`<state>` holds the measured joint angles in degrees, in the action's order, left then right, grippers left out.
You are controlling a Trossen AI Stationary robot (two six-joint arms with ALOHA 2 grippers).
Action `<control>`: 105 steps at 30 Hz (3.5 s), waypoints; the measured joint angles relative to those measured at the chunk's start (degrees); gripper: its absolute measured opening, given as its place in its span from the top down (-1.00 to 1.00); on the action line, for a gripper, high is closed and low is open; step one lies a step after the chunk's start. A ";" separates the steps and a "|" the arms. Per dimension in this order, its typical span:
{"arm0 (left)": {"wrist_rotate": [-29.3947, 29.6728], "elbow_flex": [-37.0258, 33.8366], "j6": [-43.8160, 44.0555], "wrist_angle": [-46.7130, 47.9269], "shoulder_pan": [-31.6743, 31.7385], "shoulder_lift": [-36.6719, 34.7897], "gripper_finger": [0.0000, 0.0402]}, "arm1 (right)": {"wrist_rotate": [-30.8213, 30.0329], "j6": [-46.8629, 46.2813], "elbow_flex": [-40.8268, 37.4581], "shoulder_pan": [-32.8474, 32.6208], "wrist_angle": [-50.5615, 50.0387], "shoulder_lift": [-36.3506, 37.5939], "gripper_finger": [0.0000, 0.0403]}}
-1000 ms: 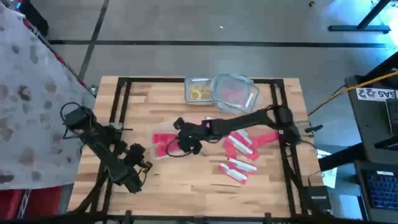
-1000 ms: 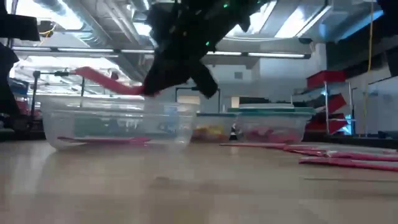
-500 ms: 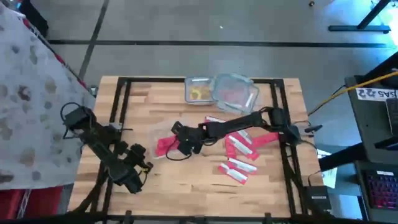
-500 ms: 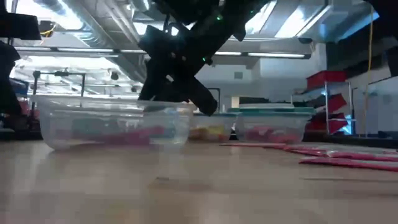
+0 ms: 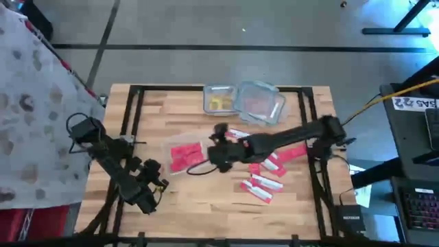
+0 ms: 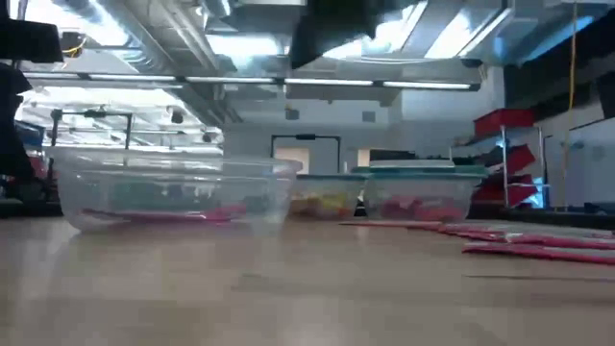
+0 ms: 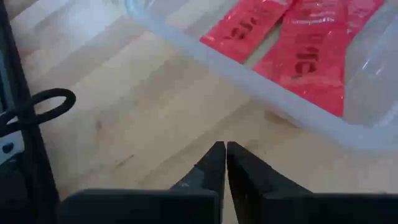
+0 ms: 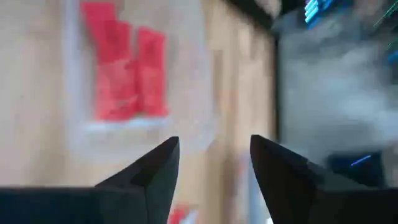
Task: Sort candy
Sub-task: Put the pink strip candy into the rectangular transparent bin
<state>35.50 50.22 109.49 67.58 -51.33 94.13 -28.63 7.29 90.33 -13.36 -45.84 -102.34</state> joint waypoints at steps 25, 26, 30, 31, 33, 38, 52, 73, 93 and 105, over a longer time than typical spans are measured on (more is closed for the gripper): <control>6.30 0.00 -1.99 -0.68 0.44 0.00 1.00 | 3.06 -55.05 -47.21 3.98 22.57 12.08 0.08; 6.28 0.00 -2.03 -0.69 0.42 0.00 1.00 | 3.71 -55.11 -47.59 5.01 23.08 12.07 0.08; 6.30 0.00 -2.08 -0.74 0.44 0.00 1.00 | 6.82 -54.76 -48.54 7.48 24.42 11.60 0.08; 6.32 0.00 -2.06 -0.70 0.44 -0.01 1.00 | 7.95 -54.15 -48.71 7.58 25.50 11.27 0.08; 6.26 0.00 -1.97 -0.71 0.44 0.00 1.00 | 9.84 -53.46 -48.88 7.86 25.47 10.09 0.08; 6.29 -0.02 -1.84 -0.77 0.44 0.00 1.00 | 9.44 -53.44 -48.51 7.75 27.73 6.03 0.14; 6.06 -0.02 -1.51 -0.97 0.44 0.00 1.00 | 10.94 -45.75 -45.63 6.09 30.90 6.10 0.94; -4.78 -0.02 -3.02 -0.26 -0.93 0.00 1.00 | 1.19 -18.75 -26.42 -0.12 32.35 10.16 0.98; -2.04 -0.09 0.01 5.31 -0.31 0.00 1.00 | 26.81 2.52 -6.46 7.38 51.13 -12.10 0.97; -1.85 -0.11 0.00 3.36 -0.31 0.00 1.00 | 29.65 15.00 12.98 9.74 38.69 -29.81 0.95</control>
<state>33.64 50.11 109.49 70.94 -51.64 94.13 1.03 22.28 103.31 -3.62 -7.14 -132.15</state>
